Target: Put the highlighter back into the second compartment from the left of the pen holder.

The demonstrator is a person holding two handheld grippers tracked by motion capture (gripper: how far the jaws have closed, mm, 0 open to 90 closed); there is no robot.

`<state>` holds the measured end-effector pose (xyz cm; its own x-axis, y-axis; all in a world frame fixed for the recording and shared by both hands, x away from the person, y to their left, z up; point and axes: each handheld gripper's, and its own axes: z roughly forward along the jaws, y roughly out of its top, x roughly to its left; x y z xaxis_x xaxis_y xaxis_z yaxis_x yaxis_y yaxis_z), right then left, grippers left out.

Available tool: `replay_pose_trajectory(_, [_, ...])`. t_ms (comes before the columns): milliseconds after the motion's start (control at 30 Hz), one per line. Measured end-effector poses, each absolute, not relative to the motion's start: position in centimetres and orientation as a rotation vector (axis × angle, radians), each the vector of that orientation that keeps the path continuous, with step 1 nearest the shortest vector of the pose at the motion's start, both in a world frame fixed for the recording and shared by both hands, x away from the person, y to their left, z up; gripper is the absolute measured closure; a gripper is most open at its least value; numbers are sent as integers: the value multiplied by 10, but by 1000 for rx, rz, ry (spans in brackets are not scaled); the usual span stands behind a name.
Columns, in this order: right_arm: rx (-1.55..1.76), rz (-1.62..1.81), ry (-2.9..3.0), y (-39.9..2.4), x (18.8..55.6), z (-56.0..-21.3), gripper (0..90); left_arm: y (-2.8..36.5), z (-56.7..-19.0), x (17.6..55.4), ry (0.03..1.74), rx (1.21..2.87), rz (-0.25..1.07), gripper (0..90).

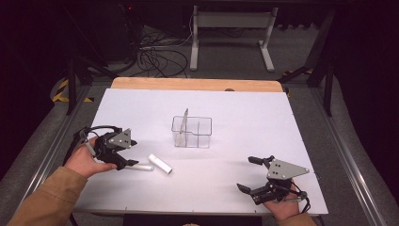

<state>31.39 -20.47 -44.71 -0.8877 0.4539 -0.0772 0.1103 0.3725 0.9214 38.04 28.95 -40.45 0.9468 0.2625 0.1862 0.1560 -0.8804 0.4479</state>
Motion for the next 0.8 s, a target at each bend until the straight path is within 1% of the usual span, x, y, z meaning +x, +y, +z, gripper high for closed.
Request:
replay_pose_trajectory(567, [493, 1519, 2322, -205, 314, -447, 62, 282, -420, 382, 257, 2797, 299, 386])
replay_pose_trajectory(800, [494, 1523, 2323, -204, 314, -447, 62, 280, -425, 383, 228, 2860, 282, 436])
